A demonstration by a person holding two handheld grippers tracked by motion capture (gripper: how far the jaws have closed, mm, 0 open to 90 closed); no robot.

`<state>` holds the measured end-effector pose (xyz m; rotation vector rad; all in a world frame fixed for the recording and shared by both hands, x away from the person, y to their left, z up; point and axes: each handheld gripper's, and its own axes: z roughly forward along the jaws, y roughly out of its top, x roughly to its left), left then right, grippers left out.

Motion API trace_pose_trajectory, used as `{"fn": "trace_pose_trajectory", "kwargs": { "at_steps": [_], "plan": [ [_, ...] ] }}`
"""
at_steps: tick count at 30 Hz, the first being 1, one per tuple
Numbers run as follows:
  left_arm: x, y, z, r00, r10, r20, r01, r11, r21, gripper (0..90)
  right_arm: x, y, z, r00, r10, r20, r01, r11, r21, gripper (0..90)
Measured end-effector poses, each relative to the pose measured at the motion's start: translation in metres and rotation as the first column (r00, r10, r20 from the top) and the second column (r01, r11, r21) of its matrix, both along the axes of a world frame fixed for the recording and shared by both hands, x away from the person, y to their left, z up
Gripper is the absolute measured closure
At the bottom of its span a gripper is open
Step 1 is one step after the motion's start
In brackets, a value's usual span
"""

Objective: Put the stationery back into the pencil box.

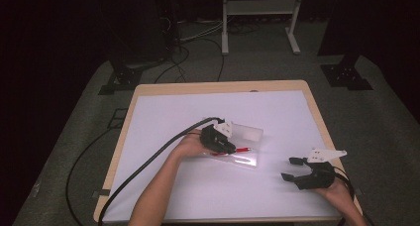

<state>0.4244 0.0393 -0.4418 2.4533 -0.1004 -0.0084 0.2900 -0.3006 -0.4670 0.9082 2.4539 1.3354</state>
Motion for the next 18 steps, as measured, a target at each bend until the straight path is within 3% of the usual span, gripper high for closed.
{"fn": "trace_pose_trajectory", "kwargs": {
  "at_steps": [18],
  "plan": [
    [0.0002, -0.0044, -0.0059, 0.9999, -0.013, -0.003, 0.013, 0.9996, 0.027, 78.8, 0.0006, -0.0002, 0.0002, 1.0000, 0.004, 0.000, -0.004, 1.0000, 0.004, 28.3]
  ]
}}
